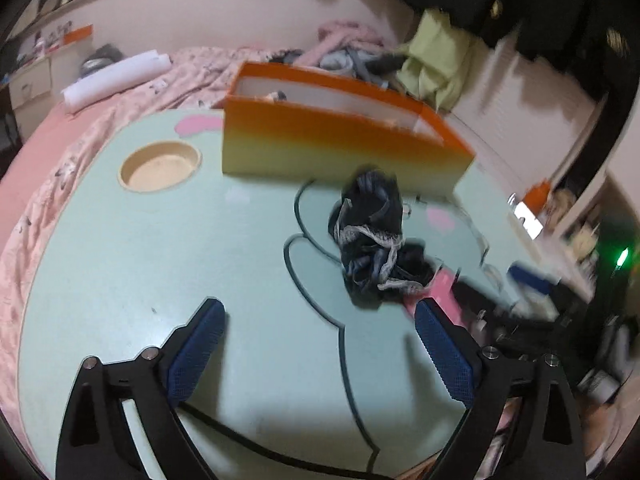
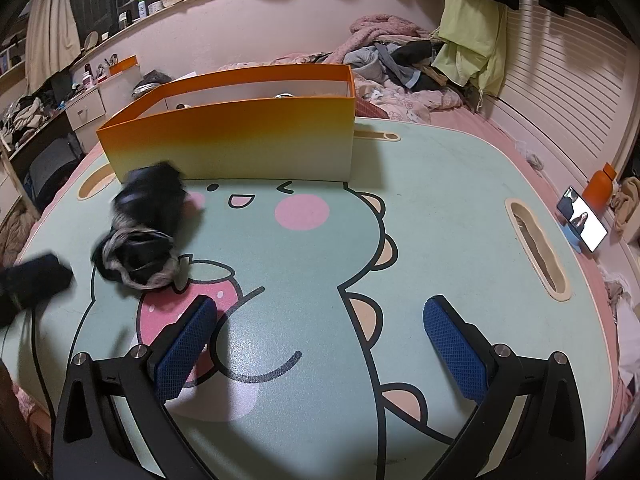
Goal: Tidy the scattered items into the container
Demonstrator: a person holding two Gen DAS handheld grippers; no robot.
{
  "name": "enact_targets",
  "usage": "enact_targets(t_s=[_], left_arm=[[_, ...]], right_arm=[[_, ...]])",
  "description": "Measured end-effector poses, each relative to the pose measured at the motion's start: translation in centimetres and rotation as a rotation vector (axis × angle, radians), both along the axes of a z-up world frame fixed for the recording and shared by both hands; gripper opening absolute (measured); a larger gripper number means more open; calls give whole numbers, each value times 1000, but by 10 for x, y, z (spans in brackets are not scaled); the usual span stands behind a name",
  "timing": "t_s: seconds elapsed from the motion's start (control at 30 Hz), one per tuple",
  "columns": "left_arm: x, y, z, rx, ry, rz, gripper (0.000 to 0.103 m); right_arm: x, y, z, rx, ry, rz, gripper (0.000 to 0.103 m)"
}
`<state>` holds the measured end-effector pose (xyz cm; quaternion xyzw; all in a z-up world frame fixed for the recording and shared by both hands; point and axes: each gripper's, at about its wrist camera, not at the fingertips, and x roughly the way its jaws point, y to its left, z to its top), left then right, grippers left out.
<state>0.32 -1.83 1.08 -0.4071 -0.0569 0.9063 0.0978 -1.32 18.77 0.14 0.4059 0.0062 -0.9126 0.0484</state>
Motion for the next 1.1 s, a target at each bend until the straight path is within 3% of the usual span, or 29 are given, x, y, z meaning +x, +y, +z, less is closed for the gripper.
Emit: enact_targets(t_s=[0.13, 0.17, 0.83, 0.93, 1.0, 1.07, 1.1], left_arm=[[2, 20, -10, -199, 16, 33, 103], [5, 26, -11, -218, 47, 29, 103], [11, 27, -12, -200, 61, 14, 103], [11, 27, -12, -200, 61, 14, 103], [11, 27, -12, -200, 62, 14, 103], [11, 27, -12, -200, 61, 14, 103], [11, 27, -12, -200, 62, 15, 103]], right_arm=[[-1, -1, 0, 1, 1, 1, 103], [-1, -1, 1, 1, 1, 1, 103], [-2, 6, 5, -26, -14, 39, 103], [2, 17, 20, -40, 37, 32, 102], [1, 19, 40, -41, 83, 54, 93], [-7, 15, 60, -45, 105, 90, 68], [-15, 8, 75, -47, 118, 120, 63]])
